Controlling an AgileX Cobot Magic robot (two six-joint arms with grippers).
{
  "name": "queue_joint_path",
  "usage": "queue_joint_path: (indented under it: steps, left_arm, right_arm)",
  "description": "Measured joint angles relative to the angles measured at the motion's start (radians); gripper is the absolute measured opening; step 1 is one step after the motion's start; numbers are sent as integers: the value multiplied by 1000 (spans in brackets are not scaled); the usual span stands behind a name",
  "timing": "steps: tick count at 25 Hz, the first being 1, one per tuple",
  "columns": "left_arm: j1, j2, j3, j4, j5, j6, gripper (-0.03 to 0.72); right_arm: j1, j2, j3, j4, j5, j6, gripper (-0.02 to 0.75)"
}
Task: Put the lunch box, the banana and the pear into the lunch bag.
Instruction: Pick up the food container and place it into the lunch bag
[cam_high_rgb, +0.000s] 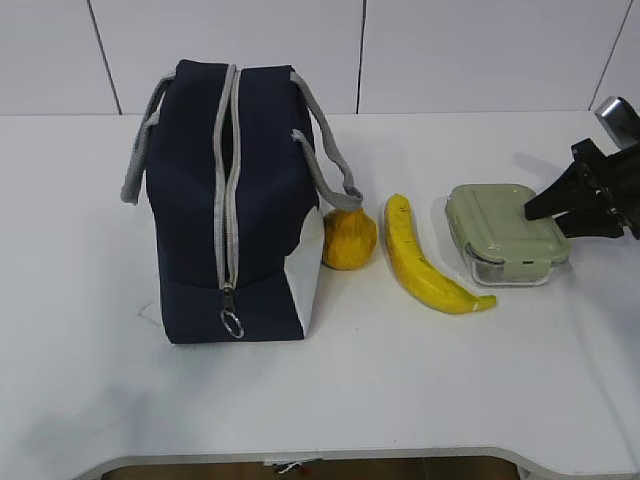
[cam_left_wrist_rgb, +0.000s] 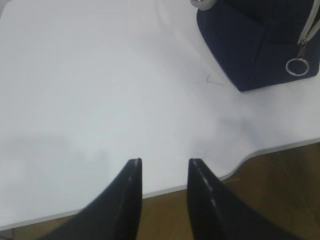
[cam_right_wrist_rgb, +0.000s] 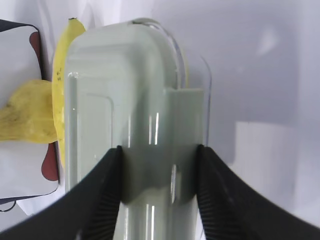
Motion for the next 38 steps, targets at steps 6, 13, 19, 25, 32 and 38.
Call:
queue_joint_path:
  steps: [6,13,19,25,32,38]
  left_arm:
    - [0,0,0,0,0,0,240]
    - [0,0,0,0,0,0,240]
    - [0,2,0,0,0,0,240]
    - [0,76,-2,-19,-6,0,240]
    - [0,232,-126,-94,-91,0,240]
    - [0,464,-193,-311,-124,13,251]
  right_arm:
    - [0,-16,1,10,-7,4,356]
    - [6,-56,2,20,-8,18,356]
    - [58,-106,2,45,-8,32,355]
    - [110,-151,4,109,-5,43,354]
    - [148,-192,4,188,-5,73,354]
    - [184,-227,4,275,-5,80,354]
